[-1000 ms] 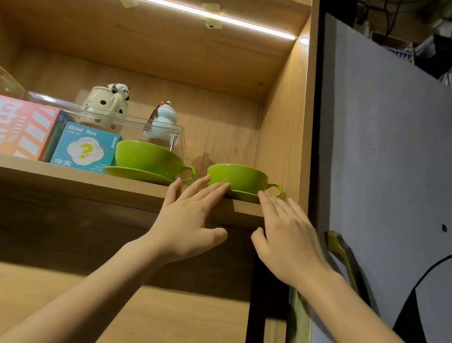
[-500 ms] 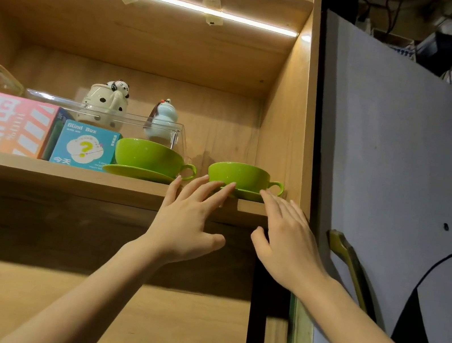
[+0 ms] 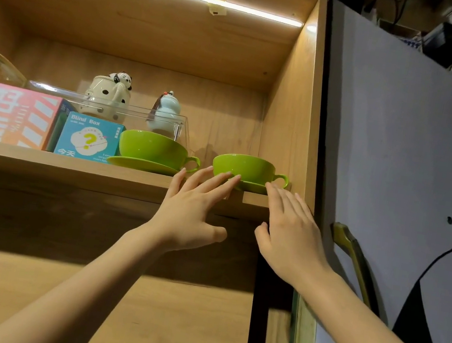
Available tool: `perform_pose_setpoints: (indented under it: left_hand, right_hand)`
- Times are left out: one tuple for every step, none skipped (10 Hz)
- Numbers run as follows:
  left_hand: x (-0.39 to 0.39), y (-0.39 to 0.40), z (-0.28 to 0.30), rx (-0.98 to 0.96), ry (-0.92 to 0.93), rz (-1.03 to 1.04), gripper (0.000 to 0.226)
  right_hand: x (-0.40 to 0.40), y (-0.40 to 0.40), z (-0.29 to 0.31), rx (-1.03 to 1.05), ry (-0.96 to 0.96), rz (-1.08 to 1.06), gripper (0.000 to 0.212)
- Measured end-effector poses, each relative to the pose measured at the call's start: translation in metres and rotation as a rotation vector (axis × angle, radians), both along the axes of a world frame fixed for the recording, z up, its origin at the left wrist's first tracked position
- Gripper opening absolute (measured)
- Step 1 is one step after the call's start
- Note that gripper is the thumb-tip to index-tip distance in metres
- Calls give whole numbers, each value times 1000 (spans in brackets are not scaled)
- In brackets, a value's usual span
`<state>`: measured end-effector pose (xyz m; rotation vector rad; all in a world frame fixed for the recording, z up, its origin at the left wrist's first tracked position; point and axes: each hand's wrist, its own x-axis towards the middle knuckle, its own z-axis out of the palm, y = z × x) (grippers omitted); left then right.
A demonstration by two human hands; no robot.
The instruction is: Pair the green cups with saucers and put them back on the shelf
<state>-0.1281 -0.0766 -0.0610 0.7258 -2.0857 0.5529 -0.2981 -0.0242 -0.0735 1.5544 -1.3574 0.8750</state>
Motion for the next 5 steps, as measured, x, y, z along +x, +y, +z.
perform_pose_setpoints:
  left_hand:
    - [2,5,3,59,-45,10,93]
    - [11,20,13,206,-86,-7,87]
    - [31,43,22,409,-35,-61,77]
    - [51,66,23,499,35,-182,65]
    - [70,92,23,342,80,-156,44]
  right_hand:
    - [1,5,3,72,-7,-13,63]
    - [8,22,9,235,-41,-45,63]
    - [13,50,19,392,-137,-31,52]
    - [28,92,21,355,-191,157,42]
    - [46,157,4,127,-222,432,33]
